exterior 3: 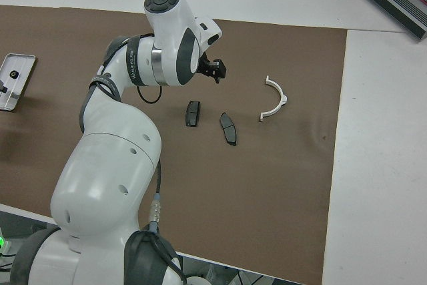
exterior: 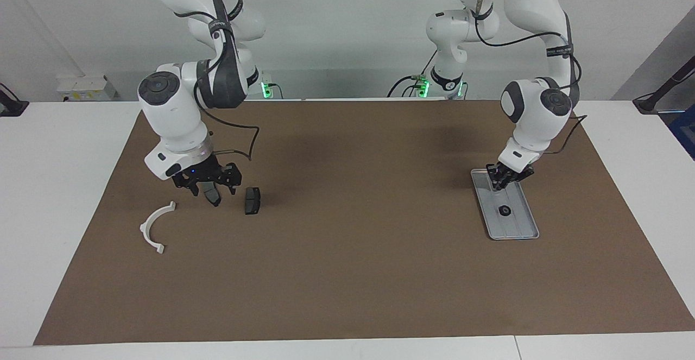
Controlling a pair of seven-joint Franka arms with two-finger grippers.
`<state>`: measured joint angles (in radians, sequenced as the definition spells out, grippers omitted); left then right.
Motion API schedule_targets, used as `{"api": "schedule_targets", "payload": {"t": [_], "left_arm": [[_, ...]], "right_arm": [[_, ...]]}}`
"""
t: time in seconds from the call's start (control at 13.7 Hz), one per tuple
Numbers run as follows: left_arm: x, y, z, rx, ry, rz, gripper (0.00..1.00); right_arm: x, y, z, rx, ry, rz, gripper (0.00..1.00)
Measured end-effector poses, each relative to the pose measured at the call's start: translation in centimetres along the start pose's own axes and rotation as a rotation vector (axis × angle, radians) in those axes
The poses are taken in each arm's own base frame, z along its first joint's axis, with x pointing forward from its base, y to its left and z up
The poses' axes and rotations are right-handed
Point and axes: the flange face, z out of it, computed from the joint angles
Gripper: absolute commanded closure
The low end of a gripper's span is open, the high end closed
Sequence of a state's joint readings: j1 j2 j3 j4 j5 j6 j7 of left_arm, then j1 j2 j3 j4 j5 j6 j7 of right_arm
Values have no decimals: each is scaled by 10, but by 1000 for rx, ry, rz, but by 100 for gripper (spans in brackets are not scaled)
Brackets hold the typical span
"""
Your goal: Place bearing gear from tray to pile
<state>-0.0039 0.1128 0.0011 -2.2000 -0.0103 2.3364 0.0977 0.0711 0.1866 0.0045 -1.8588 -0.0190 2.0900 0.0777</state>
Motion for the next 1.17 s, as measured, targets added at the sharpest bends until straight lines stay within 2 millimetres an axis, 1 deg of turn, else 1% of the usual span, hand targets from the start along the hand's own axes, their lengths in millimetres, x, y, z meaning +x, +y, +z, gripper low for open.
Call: {"api": "schedule_targets", "payload": {"t": [0.07,0.15,0.22,0.29,0.37,0.44,0.51,0.59,0.73,0.8,0.88,0.95,1.02,1.17], "left_arm": [[9,6,-15,-16,2,-26,100],[17,22,-28,-25,10,-67,100],[21,50,-35,-29,19,-118,100],[22,89,-38,-34,22,-164,100],[17,131,-38,-38,19,-200,100],[10,173,-37,-39,14,-228,100],[1,210,-36,-34,14,-256,100],[-9,244,-33,-24,19,-282,100],[-27,304,-16,-1,38,-327,100],[-31,327,-5,9,43,-343,100],[-31,346,6,18,44,-356,100],[-28,361,17,26,46,-369,100],[-24,372,24,27,49,-378,100],[-16,382,32,26,53,-385,99]], "right_arm": [[0,0,0,0,0,1,0],[0,1,0,0,0,1,0],[0,1,0,0,0,1,0],[0,1,0,0,0,1,0],[0,1,0,0,0,1,0],[0,1,0,0,0,1,0],[0,1,0,0,0,1,0],[0,1,0,0,0,2,0],[1,2,-2,0,4,3,0],[2,3,-4,0,9,6,0],[2,6,-7,0,14,10,0],[3,10,-9,0,16,17,0],[3,13,-9,-1,17,22,0],[2,15,-9,-1,13,25,0]]}}
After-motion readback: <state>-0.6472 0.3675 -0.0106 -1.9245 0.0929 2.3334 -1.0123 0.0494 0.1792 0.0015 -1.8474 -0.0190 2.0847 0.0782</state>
